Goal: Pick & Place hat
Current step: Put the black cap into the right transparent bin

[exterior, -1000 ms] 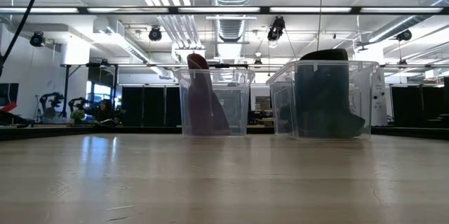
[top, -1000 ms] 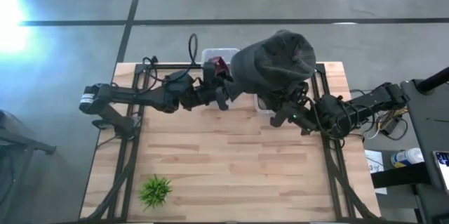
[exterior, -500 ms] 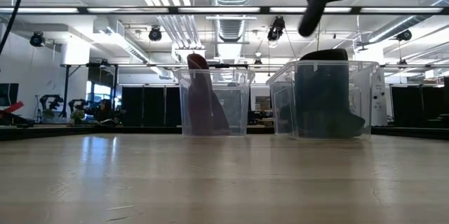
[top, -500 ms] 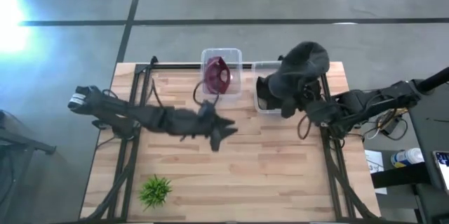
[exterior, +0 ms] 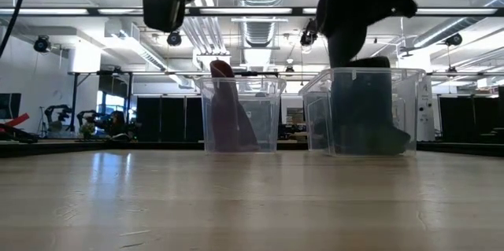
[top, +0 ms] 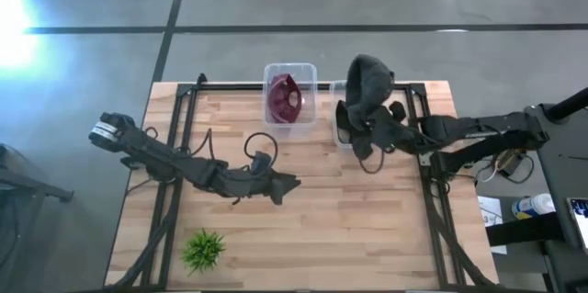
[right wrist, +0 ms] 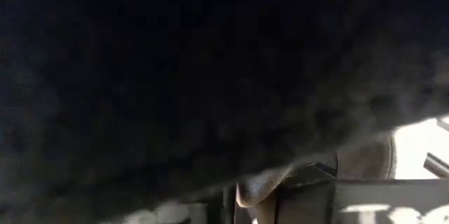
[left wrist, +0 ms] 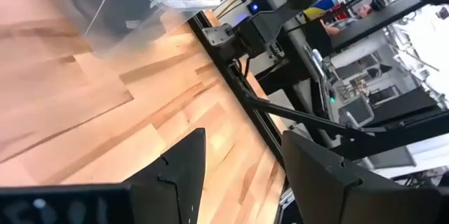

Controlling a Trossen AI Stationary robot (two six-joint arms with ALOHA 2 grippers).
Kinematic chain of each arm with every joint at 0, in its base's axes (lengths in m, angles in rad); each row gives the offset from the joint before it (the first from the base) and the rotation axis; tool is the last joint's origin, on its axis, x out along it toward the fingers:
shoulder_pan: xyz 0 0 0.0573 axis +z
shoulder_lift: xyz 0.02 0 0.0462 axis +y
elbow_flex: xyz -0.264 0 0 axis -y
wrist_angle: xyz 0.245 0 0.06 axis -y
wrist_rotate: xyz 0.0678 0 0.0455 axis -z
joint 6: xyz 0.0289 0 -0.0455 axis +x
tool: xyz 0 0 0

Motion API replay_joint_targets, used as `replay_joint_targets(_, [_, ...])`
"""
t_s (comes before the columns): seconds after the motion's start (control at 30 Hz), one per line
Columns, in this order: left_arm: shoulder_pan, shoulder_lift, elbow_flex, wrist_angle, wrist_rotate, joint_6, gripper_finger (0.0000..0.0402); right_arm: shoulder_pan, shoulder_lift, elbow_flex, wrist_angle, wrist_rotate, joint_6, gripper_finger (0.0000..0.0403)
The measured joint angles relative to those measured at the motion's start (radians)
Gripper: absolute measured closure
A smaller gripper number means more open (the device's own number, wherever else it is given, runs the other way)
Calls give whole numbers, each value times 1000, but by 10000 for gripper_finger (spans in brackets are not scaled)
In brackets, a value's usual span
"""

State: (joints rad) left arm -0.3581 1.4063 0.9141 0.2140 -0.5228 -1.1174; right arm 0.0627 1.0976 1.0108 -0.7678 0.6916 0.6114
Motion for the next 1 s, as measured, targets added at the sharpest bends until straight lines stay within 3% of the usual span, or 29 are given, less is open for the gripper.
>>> replay_joint_targets(0.2, [-14,0,-3,4,-2,-16,220,-165,34,-46,134,-241,-116,390])
replay_joint_targets(0.3, [-25,0,-3,4,-2,-24,220,-213,57,-88,166,-283,-101,390])
replay_joint_targets(0.6, [-85,0,-3,4,-79,-43,220,-235,91,-245,294,-479,-5,390])
replay_joint_targets(0.87, [-91,0,-3,3,-104,-57,220,-239,89,-256,272,-530,107,387])
replay_joint_targets(1.0, [-91,0,-3,3,-105,-60,220,-241,89,-221,228,-573,149,360])
